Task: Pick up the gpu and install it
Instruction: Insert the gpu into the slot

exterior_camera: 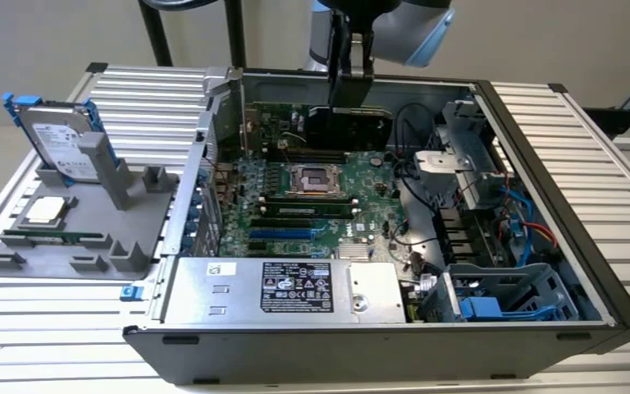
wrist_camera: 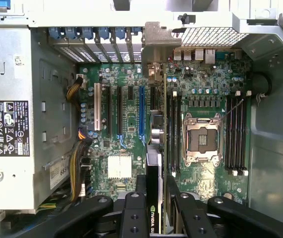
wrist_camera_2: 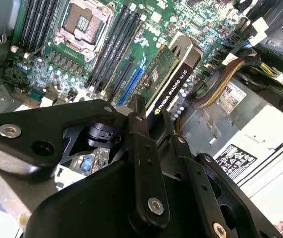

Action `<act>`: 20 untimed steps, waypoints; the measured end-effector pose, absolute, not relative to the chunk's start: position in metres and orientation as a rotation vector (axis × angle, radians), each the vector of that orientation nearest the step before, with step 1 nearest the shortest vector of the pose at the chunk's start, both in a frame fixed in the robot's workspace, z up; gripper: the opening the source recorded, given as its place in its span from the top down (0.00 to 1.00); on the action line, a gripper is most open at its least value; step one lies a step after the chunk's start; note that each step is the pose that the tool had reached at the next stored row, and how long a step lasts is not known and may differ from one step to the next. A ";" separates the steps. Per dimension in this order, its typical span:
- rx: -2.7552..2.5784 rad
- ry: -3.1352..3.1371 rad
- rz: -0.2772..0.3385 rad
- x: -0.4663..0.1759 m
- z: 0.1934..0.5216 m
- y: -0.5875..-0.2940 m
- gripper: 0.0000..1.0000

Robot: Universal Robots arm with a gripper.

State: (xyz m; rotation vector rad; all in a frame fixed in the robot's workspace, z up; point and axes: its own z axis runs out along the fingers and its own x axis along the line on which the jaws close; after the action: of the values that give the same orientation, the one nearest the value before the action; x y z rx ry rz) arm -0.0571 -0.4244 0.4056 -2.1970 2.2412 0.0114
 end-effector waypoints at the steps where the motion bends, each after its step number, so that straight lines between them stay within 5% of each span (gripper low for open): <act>1: -2.197 2.241 0.012 -0.057 0.405 -0.424 1.00; 20: -2.197 2.241 0.011 -0.057 0.401 -0.424 1.00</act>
State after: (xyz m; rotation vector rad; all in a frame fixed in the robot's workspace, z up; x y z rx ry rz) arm -0.0571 -0.4244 0.4010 -2.1971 2.2413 0.0114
